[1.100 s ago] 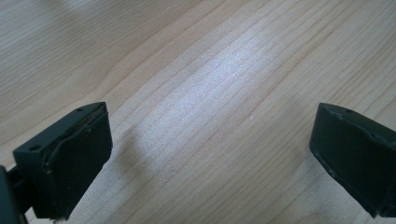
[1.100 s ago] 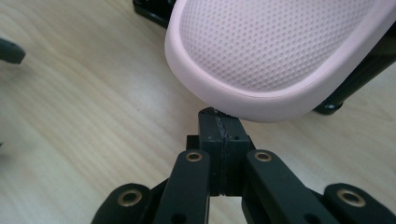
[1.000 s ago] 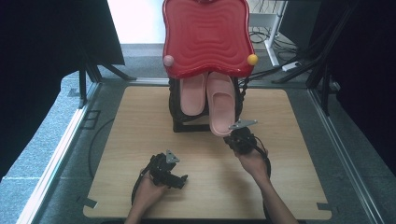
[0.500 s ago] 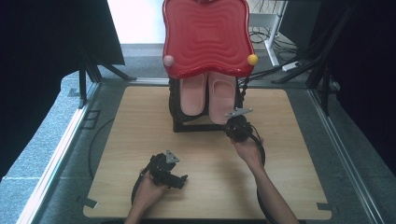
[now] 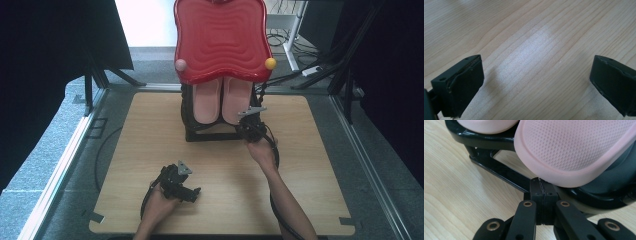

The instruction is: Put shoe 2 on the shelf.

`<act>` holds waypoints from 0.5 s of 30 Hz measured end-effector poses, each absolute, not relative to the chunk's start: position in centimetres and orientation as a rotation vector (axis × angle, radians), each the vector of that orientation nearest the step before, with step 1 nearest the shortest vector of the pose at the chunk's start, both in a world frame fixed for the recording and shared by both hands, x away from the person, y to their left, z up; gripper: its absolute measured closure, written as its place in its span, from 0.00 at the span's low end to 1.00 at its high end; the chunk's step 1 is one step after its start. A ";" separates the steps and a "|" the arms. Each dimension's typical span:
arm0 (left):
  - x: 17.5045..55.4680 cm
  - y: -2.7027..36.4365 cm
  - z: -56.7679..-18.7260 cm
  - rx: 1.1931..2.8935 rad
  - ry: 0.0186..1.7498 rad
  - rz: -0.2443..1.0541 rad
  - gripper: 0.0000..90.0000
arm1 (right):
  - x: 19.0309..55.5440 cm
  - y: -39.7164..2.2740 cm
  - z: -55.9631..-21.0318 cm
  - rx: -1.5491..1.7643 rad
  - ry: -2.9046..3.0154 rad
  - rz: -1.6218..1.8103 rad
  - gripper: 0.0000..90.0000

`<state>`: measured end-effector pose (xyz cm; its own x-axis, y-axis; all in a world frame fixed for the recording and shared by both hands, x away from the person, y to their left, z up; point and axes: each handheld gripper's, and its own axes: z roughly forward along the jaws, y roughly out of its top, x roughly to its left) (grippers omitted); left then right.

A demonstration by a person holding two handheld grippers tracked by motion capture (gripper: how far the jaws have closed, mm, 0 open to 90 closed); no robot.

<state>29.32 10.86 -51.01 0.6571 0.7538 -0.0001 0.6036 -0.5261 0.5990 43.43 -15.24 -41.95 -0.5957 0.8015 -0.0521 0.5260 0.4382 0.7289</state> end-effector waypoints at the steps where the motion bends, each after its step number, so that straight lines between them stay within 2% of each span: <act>1: 29.3 10.8 -51.0 2.307 1.050 0.349 0.00 | 43.6 -15.2 -42.0 1.137 2.312 0.964 0.98; 4: 29.3 10.8 -51.0 2.309 1.048 0.350 0.00 | 44.0 -15.3 -42.2 1.163 2.326 0.980 0.94; 6: 29.3 10.8 -51.0 2.308 1.049 0.350 0.00 | 44.0 -15.2 -42.3 1.181 2.333 0.974 0.86; 12: 29.3 10.8 -51.1 2.308 1.048 0.347 0.00 | 43.8 -15.7 -42.5 1.182 2.356 0.984 0.79; 15: 29.3 10.8 -51.1 2.309 1.048 0.346 0.00 | 43.4 -16.0 -42.5 1.177 2.370 0.990 0.70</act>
<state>29.32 10.78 -51.12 0.6586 0.7525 -0.0017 0.6037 -0.5270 0.5981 43.43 -16.01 -42.50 -0.6117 0.7907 0.0240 0.5727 0.4217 0.7030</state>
